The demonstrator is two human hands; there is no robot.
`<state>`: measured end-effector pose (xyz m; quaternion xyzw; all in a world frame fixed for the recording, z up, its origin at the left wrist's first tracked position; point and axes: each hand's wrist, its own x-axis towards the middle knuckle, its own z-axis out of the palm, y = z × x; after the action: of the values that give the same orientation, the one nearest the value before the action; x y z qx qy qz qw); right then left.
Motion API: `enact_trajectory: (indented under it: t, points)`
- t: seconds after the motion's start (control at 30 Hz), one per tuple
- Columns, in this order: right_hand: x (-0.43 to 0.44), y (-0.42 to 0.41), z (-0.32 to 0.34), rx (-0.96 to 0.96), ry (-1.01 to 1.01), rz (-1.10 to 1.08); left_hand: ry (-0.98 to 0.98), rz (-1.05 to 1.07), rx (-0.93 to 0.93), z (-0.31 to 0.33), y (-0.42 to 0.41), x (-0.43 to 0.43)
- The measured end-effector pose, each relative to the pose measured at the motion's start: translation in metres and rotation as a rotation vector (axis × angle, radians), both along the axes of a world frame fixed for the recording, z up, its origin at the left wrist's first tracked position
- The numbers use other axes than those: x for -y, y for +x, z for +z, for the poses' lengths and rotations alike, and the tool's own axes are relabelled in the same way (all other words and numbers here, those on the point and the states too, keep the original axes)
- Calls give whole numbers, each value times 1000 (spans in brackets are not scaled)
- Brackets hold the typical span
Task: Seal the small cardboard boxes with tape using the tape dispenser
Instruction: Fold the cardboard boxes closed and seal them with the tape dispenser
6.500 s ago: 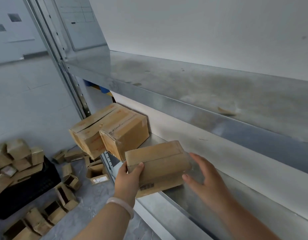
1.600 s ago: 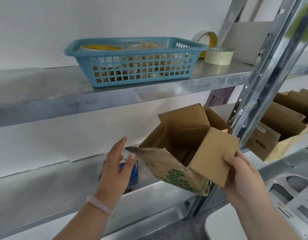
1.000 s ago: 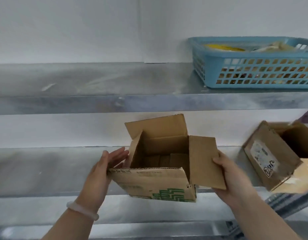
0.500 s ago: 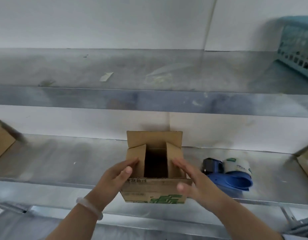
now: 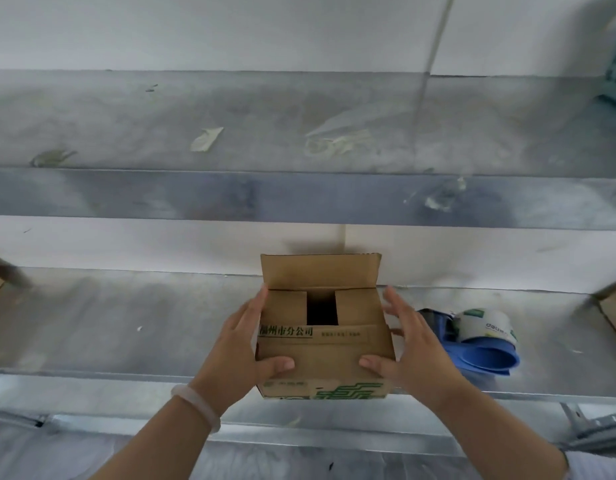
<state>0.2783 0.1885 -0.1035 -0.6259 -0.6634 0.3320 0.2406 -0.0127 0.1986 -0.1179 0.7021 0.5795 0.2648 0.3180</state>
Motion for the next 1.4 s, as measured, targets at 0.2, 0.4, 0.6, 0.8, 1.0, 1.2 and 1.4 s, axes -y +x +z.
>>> enact_trajectory:
  t: [0.2,0.4,0.6,0.8,1.0,1.2,1.4]
  points:
    - [-38,5,5,-86,-75,25,-89,-146,-20,2,1,-36]
    - [-40,6,-5,-200,-55,18,-6,-157,-27,-4,-4,-39]
    - [-26,14,-6,-3,4,77,9,-177,-87,-5,-6,-30]
    - [-9,11,1,340,-64,202,-14,-257,-293,-4,-5,-26]
    - [-5,1,-4,401,-19,252,-6,-236,-299,-2,6,-24]
    - [-4,-2,-2,444,12,223,51,-156,-287,-9,29,-23]
    - [7,58,16,348,181,15,81,-103,-244,-13,30,-22]
